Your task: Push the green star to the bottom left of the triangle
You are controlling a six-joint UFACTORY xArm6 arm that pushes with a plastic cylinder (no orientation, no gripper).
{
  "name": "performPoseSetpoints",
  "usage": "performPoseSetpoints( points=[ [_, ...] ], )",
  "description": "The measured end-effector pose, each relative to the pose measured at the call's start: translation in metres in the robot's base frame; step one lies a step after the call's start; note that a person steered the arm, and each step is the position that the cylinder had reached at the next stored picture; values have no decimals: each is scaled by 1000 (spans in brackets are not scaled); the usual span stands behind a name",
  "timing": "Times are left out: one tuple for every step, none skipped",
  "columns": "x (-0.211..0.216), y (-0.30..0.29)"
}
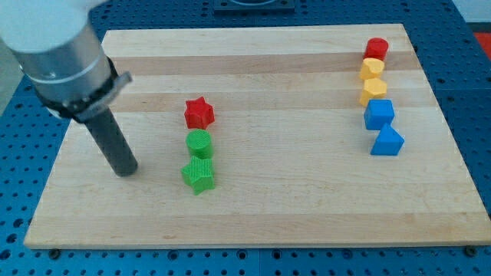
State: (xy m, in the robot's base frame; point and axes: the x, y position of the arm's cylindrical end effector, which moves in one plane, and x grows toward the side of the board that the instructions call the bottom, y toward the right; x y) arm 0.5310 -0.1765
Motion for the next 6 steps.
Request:
performPoseSetpoints(
  points=[
    [6,13],
    [6,38],
    [6,48],
    [6,48],
    [5,61],
    [1,87]
  ],
)
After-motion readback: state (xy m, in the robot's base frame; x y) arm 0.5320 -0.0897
